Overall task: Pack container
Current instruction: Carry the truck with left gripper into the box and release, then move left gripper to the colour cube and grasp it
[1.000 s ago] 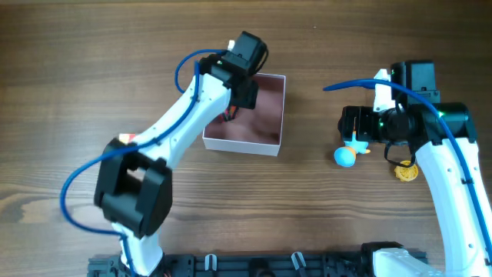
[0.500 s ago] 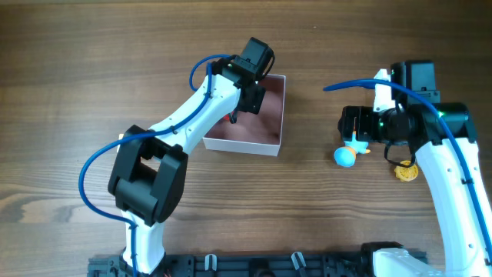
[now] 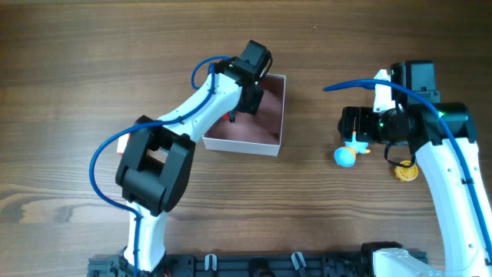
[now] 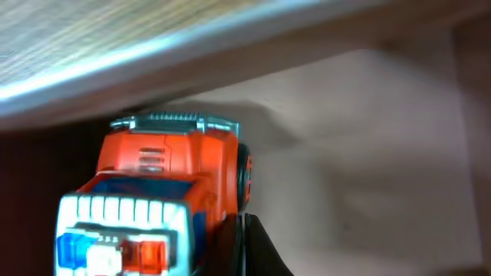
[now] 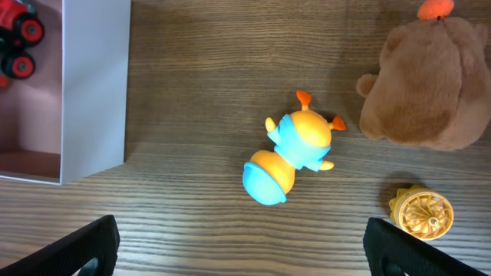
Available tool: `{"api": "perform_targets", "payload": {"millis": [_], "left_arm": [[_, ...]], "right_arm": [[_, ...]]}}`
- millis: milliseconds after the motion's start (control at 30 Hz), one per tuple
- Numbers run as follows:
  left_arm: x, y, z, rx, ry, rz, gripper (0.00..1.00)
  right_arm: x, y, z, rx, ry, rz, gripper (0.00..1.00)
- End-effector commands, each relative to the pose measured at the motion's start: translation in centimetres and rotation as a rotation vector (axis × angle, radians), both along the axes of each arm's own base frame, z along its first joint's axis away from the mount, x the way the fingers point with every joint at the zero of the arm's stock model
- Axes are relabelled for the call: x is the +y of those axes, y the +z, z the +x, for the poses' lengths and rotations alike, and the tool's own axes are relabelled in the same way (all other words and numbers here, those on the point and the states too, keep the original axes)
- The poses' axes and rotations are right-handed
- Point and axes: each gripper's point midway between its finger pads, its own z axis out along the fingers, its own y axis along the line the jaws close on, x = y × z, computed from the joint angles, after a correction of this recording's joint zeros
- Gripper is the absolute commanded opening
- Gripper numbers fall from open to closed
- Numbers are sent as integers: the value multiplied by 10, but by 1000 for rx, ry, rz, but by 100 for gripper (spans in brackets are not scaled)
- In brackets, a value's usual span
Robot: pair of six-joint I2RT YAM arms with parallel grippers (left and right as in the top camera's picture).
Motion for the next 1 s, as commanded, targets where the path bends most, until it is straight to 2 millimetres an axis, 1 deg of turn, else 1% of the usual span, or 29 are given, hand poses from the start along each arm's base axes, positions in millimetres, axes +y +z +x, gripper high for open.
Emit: {"api": "perform_targets", "payload": {"millis": [0, 133, 300, 367, 400, 433, 467, 500, 533, 567, 600, 633, 667, 700, 733, 767, 800, 833, 867, 900, 967], "left_arm": [[16, -1, 10, -8, 21, 6, 4], [16, 2, 18, -43, 28, 12, 4], [11, 3, 14, -41, 14, 15, 4], [7, 8, 9, -42, 2, 24, 4], [8, 18, 8, -71, 2, 52, 4], [11, 35, 8, -112, 5, 77, 5], [14, 59, 5, -152, 11, 81, 18], [17, 80, 1, -176, 13, 65, 27], [21, 94, -2, -191, 18, 56, 33], [30, 118, -7, -218, 34, 40, 38], [45, 142, -13, -240, 79, 21, 40], [61, 160, -20, -252, 149, -4, 48], [91, 181, -31, -258, 291, -44, 56], [116, 190, -41, -247, 398, -60, 57], [150, 197, -54, -223, 552, -74, 58], [175, 198, -64, -196, 669, -76, 60], [200, 193, -74, -161, 773, -61, 61], [224, 185, -81, -130, 872, -48, 65], [239, 176, -85, -106, 927, -45, 69], [258, 157, -88, -61, 987, -73, 72], [273, 133, -90, -14, 1010, -132, 73]], "right_arm": [[-3, 6, 5, -19, -2, -18, 100], [-3, 6, 5, -19, -2, -18, 100], [-3, 7, 6, -20, -2, -18, 100], [-3, 7, 5, -20, -2, -18, 100], [-3, 7, 6, -20, -2, -18, 100], [-3, 7, 6, -20, -2, -18, 100], [-3, 7, 5, -20, -2, -18, 100], [-3, 7, 5, -20, -2, -18, 100], [-3, 7, 5, -20, -2, -18, 100], [-3, 7, 5, -20, -2, -18, 100], [-3, 7, 5, -20, -2, -18, 100], [-3, 6, 5, -19, -2, -18, 100], [-3, 6, 5, -19, -1, -18, 100], [-3, 6, 5, -19, -2, -18, 100], [-3, 7, 5, -20, -2, -18, 100], [-3, 6, 5, -19, -2, -17, 100], [-3, 6, 5, -19, -2, -17, 100], [-3, 6, 5, -18, -2, -18, 100], [-3, 6, 5, -15, -3, -17, 100], [-3, 6, 3, -9, -3, -17, 100], [-3, 5, 1, -2, -3, -18, 100]]}}
